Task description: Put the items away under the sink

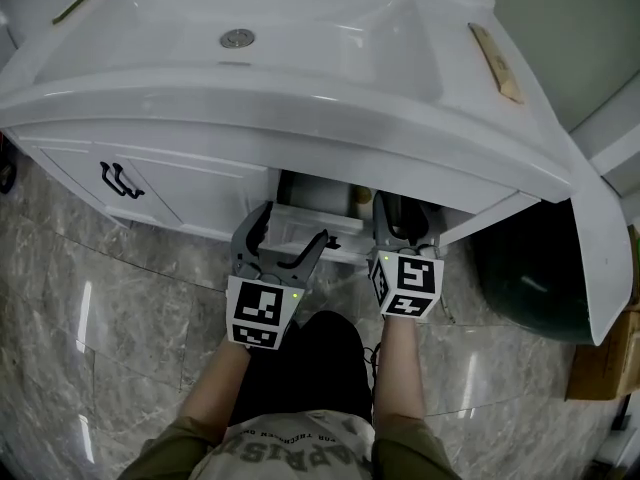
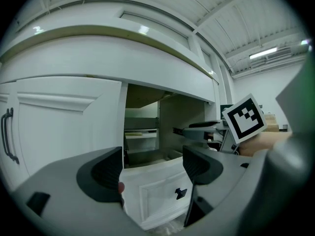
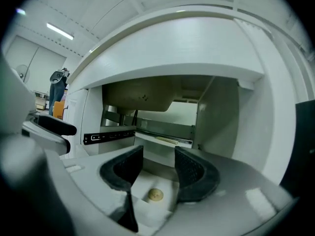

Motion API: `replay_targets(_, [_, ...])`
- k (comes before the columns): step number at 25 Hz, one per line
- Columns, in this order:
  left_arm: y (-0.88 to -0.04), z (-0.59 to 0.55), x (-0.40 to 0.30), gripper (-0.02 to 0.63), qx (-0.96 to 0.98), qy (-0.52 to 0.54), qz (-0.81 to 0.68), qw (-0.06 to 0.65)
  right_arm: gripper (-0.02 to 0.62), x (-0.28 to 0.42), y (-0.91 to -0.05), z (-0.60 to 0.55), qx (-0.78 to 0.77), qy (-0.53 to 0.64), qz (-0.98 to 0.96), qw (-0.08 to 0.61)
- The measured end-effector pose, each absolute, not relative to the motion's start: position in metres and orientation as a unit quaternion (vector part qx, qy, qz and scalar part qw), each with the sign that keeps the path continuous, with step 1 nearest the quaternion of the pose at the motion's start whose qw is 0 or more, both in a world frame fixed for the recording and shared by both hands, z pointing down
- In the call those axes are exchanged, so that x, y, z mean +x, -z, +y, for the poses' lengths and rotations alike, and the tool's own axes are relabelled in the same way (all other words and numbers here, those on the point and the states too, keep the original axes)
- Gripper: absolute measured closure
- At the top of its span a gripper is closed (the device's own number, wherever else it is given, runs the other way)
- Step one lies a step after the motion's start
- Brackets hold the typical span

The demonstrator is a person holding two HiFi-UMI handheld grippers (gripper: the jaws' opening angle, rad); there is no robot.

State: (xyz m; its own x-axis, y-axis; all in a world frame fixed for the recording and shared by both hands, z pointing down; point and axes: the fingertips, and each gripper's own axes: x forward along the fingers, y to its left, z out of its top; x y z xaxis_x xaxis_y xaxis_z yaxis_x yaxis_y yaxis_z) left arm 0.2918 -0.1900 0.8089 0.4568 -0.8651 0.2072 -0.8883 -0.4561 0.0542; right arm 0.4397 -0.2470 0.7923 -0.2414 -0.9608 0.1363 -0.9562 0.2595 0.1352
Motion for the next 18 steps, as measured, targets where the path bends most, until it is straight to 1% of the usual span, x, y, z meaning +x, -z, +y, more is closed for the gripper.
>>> replay_targets(6, [-0.789,-0.182,0.289,0.239,0.841,-0.075,-0.530,0.072,0.403,0.446,-0.778,-0.218,0.626,0.015,-0.777,0.067])
replay_targets(10, [-0.762,-0.162,0.282,0.239,0.833,-0.088,-0.540,0.086,0.403,0.450,-0.756,-0.183,0.639,-0.001,-0.767,0.056])
replay_targets(15, [-0.700,-0.146,0.275,0.239,0.825,-0.099,-0.549,0.088,0.403,0.455,-0.689,-0.150,0.647,0.004,-0.762,0.026])
replay_targets(18, [-0.653,-0.135,0.272,0.239,0.819,-0.099,-0.559,0.082,0.403,0.457,-0.640,-0.133,0.641,0.005,-0.767,0.027])
